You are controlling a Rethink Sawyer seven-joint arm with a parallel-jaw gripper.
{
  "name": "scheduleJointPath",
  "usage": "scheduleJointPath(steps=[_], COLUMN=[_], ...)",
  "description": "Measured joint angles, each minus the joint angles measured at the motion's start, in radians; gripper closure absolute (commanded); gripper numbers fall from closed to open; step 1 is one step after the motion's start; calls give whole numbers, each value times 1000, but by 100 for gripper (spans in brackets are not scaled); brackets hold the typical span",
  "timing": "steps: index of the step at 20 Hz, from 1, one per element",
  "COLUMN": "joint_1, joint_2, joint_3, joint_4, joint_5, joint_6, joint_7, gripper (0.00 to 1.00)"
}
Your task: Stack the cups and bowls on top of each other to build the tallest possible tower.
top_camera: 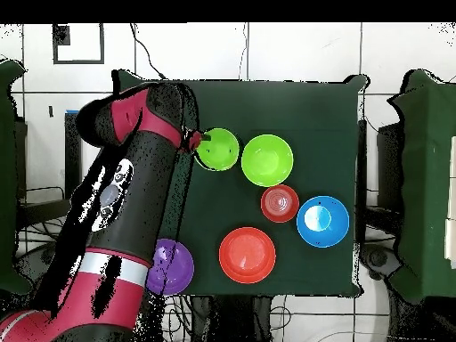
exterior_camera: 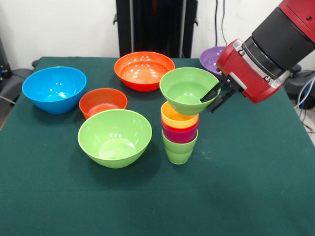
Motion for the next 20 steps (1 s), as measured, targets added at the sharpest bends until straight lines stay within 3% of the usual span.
scheduleJointPath(steps=[20], joint_1=[2], joint_2=[-8], joint_3=[-4], joint_4=[68], joint_5=[0], joint_6=[-96], joint_7=[0], gripper=[100])
